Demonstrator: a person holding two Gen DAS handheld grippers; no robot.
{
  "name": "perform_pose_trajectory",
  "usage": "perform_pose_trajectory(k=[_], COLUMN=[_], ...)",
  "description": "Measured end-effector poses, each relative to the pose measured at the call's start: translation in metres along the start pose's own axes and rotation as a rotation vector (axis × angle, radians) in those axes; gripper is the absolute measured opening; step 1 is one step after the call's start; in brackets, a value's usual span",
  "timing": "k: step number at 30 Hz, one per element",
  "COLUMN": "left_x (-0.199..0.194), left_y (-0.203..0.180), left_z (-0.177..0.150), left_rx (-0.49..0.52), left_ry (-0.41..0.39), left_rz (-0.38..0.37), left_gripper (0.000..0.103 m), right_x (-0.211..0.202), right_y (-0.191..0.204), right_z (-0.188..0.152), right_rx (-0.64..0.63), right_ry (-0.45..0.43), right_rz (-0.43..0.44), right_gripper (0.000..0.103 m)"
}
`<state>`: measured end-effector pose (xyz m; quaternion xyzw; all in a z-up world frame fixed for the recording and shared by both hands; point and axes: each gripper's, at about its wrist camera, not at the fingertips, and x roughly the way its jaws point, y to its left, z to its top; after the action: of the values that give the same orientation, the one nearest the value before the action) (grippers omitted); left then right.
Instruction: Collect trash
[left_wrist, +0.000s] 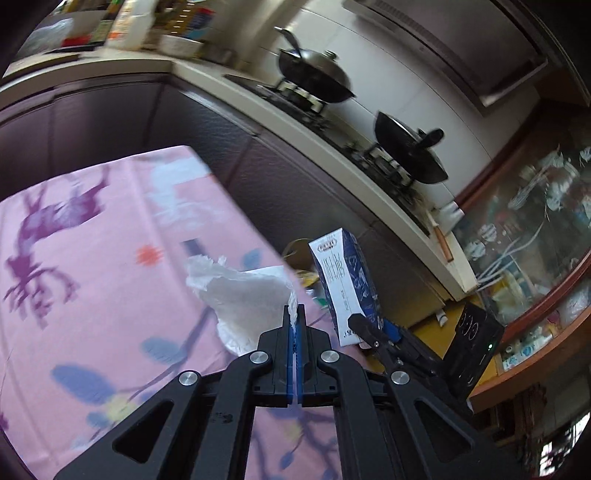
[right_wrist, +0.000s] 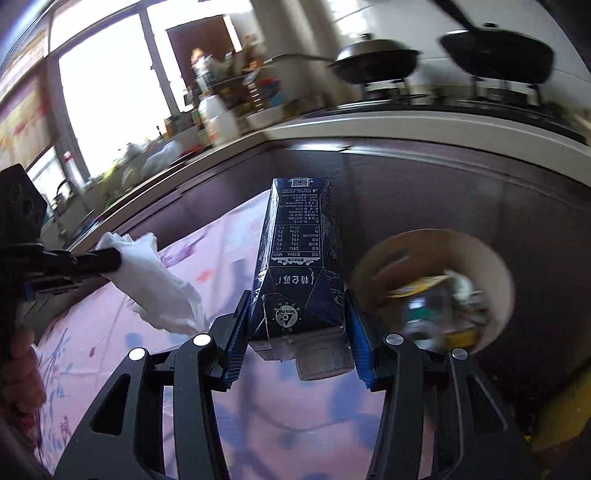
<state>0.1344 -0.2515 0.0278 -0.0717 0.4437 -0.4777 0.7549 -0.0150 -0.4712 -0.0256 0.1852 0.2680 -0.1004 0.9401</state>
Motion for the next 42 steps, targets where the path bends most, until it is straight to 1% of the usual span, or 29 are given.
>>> perform_pose_trajectory(k=[2, 4, 6, 7, 8, 11, 13, 16, 17, 18, 19, 20, 21, 22, 24, 26, 29, 30, 32, 33, 34, 36, 37, 39, 40, 42], left_x=[0.025, 0.047, 0.077, 0.087, 0.105, 0.142, 0.167, 0.206, 0.219, 0.229, 0.234, 0.238, 0.238, 0.237, 0.227, 0.214, 0.19, 0.182, 0.17, 0.161, 0.152, 0.135, 0.125, 0.105, 0.098, 0.084], left_y=[-0.023, -0.043, -0.064, -0.071, -0.083, -0.098, -0.101, -0.101, -0.099, -0.097, -0.094, -0.09, -0.087, -0.086, -0.084, -0.088, -0.093, -0.095, -0.099, -0.1, -0.1, -0.095, -0.092, -0.082, -0.078, -0.067], left_z=[0.016, 0.027, 0.039, 0.041, 0.045, 0.05, 0.049, 0.04, 0.036, 0.031, 0.028, 0.024, 0.021, 0.019, 0.016, 0.014, 0.012, 0.011, 0.012, 0.011, 0.01, 0.007, 0.004, -0.004, -0.007, -0.016], left_rx=[0.037, 0.067, 0.091, 0.1, 0.121, 0.156, 0.168, 0.175, 0.181, 0.186, 0.187, 0.18, 0.173, 0.168, 0.172, 0.193, 0.23, 0.241, 0.261, 0.267, 0.266, 0.251, 0.239, 0.215, 0.203, 0.172], left_ry=[0.014, 0.029, 0.059, 0.069, 0.08, 0.107, 0.143, 0.218, 0.241, 0.264, 0.274, 0.27, 0.263, 0.259, 0.245, 0.212, 0.156, 0.136, 0.11, 0.094, 0.078, 0.06, 0.054, 0.045, 0.043, 0.039], left_rz=[-0.015, -0.029, -0.055, -0.062, -0.06, -0.045, -0.023, 0.033, 0.068, 0.117, 0.148, 0.182, 0.194, 0.195, 0.204, 0.223, 0.248, 0.255, 0.257, 0.258, 0.257, 0.243, 0.236, 0.226, 0.226, 0.223], left_gripper=[0.001, 0.001, 0.001, 0.001, 0.001, 0.001, 0.001, 0.002, 0.012, 0.034, 0.045, 0.052, 0.052, 0.052, 0.052, 0.053, 0.064, 0.065, 0.065, 0.065, 0.065, 0.065, 0.065, 0.065, 0.065, 0.065], right_x=[-0.008, -0.011, -0.009, -0.006, -0.003, 0.007, 0.015, 0.027, 0.033, 0.039, 0.048, 0.056, 0.061, 0.061, 0.051, 0.042, 0.032, 0.027, 0.023, 0.022, 0.023, 0.032, 0.038, 0.058, 0.073, 0.105], right_y=[-0.034, -0.06, -0.087, -0.098, -0.112, -0.136, -0.149, -0.162, -0.164, -0.165, -0.166, -0.169, -0.17, -0.17, -0.168, -0.164, -0.155, -0.151, -0.139, -0.135, -0.129, -0.115, -0.109, -0.098, -0.094, -0.093], right_z=[0.006, 0.009, 0.011, 0.011, 0.01, 0.007, 0.003, 0.0, 0.0, 0.0, 0.0, 0.0, 0.003, 0.004, 0.005, 0.004, 0.0, -0.002, -0.001, -0.001, 0.002, 0.007, 0.008, 0.011, 0.012, 0.016], right_rx=[0.03, 0.051, 0.089, 0.11, 0.136, 0.17, 0.195, 0.217, 0.218, 0.218, 0.218, 0.226, 0.233, 0.237, 0.23, 0.225, 0.238, 0.232, 0.194, 0.177, 0.161, 0.138, 0.131, 0.119, 0.124, 0.165], right_ry=[-0.016, -0.017, -0.008, 0.001, 0.011, 0.034, 0.049, 0.064, 0.069, 0.078, 0.115, 0.15, 0.16, 0.154, 0.104, 0.086, 0.066, 0.062, 0.056, 0.059, 0.072, 0.125, 0.159, 0.262, 0.323, 0.411], right_rz=[-0.046, -0.075, -0.089, -0.088, -0.089, -0.096, -0.098, -0.096, -0.095, -0.094, -0.09, -0.073, -0.069, -0.072, -0.094, -0.09, -0.08, -0.079, -0.084, -0.077, -0.058, 0.006, 0.038, 0.086, 0.106, 0.123], right_gripper=[0.047, 0.047, 0.047, 0.047, 0.047, 0.047, 0.047, 0.048, 0.048, 0.05, 0.055, 0.059, 0.062, 0.062, 0.063, 0.063, 0.063, 0.063, 0.056, 0.049, 0.039, 0.03, 0.03, 0.03, 0.03, 0.03])
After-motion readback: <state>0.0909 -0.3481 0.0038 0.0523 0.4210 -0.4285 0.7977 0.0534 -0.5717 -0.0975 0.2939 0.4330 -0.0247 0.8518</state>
